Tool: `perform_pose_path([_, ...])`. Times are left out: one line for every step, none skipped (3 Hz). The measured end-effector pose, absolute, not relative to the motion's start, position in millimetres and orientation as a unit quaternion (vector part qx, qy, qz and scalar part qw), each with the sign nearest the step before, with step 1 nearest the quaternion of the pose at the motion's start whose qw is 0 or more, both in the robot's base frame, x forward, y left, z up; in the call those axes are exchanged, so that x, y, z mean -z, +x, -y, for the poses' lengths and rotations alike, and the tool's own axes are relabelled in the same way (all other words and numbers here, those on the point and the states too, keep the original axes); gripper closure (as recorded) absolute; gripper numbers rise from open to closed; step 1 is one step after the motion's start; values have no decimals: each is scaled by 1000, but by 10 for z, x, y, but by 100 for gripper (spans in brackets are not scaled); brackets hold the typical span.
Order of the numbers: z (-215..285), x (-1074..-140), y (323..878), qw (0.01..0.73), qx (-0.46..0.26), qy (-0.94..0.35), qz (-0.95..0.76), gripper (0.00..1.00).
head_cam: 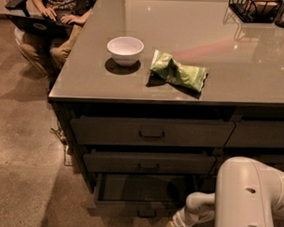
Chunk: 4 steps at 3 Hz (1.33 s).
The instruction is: Close bottom drawer
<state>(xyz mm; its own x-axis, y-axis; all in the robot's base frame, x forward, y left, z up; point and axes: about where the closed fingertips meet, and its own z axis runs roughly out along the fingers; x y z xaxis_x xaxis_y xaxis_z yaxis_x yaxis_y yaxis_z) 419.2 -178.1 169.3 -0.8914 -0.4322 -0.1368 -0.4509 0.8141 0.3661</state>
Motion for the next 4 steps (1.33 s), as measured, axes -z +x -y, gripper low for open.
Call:
perform_pose_path([1781, -1693, 4193, 24, -198, -232, -952, 100])
perform_pose_path([2005, -1623, 4369, 54, -177, -209, -960, 100])
perform_pose_path([2293, -1620, 4690, 99, -159, -193, -963, 100])
perform_pose_path([2370, -1602, 4866, 118, -156, -192, -962, 100])
